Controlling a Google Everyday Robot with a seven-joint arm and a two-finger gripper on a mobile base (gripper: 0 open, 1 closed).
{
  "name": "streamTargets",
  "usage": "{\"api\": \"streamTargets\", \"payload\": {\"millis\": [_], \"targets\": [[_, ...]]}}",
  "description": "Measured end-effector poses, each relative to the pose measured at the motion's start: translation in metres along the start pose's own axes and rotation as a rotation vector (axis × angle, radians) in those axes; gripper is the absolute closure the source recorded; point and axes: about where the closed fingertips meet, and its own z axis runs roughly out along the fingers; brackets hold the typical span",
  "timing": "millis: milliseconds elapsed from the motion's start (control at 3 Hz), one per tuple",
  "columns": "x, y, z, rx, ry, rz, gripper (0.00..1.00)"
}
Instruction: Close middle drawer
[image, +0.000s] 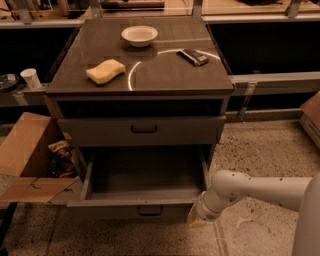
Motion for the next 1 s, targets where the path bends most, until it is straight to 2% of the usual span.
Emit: {"api": "streamTargets", "payload": {"millis": [333, 667, 1000], "targets": [[0.0000, 0.0000, 0.0000, 0.000, 0.000, 0.000, 0.59], [0.0000, 0.0000, 0.0000, 0.000, 0.000, 0.000, 0.28], [0.0000, 0.0001, 0.0001, 0.000, 0.000, 0.000, 0.05]]}}
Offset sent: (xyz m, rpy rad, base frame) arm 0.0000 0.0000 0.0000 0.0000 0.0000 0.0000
